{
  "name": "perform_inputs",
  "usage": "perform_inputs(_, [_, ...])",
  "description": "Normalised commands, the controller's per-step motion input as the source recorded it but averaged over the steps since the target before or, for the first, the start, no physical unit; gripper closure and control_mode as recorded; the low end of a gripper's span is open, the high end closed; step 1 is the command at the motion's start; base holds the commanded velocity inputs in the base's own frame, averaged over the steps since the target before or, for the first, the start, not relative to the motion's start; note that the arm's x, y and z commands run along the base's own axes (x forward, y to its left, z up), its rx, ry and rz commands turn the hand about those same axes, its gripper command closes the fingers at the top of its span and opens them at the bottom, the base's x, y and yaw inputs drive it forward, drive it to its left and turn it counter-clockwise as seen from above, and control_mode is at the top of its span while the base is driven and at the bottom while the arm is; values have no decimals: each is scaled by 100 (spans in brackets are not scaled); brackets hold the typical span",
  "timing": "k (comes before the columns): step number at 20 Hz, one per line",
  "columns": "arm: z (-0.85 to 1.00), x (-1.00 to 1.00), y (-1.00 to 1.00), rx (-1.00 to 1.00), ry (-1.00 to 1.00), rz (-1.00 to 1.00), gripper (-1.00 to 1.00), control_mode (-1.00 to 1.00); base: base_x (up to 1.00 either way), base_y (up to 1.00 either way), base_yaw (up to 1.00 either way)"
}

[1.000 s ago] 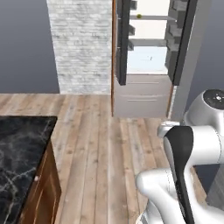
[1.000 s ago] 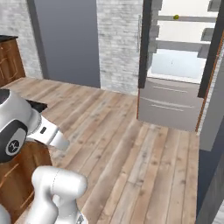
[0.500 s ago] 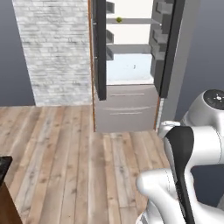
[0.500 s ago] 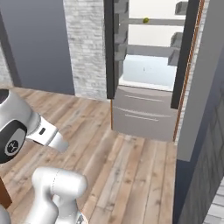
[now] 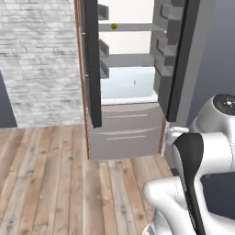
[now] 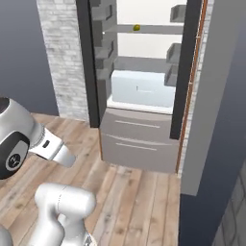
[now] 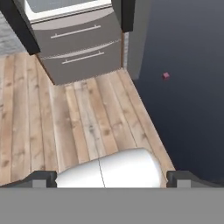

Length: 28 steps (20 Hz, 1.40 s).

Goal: Pick the mango and kiwi from the fridge and place them inside the tupperware on the counter.

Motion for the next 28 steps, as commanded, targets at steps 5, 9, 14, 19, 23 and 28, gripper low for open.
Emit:
perform_inputs(5, [0, 0, 0, 0, 0, 0, -100, 100, 100, -26, -11])
perform_inputs(9, [0, 0, 0, 0, 0, 0, -100, 100, 100, -28, -6])
perform_inputs(14, [0, 0, 0, 0, 0, 0, -100, 100, 100, -22, -18])
perform_inputs(19, [0, 0, 0, 0, 0, 0, -100, 100, 98, -14, -24])
perform_inputs(23, [0, 0, 0, 0, 0, 0, -100, 100, 94, -2, -7])
perform_inputs(28, [0, 0, 0, 0, 0, 0, -100, 100, 73, -10, 0])
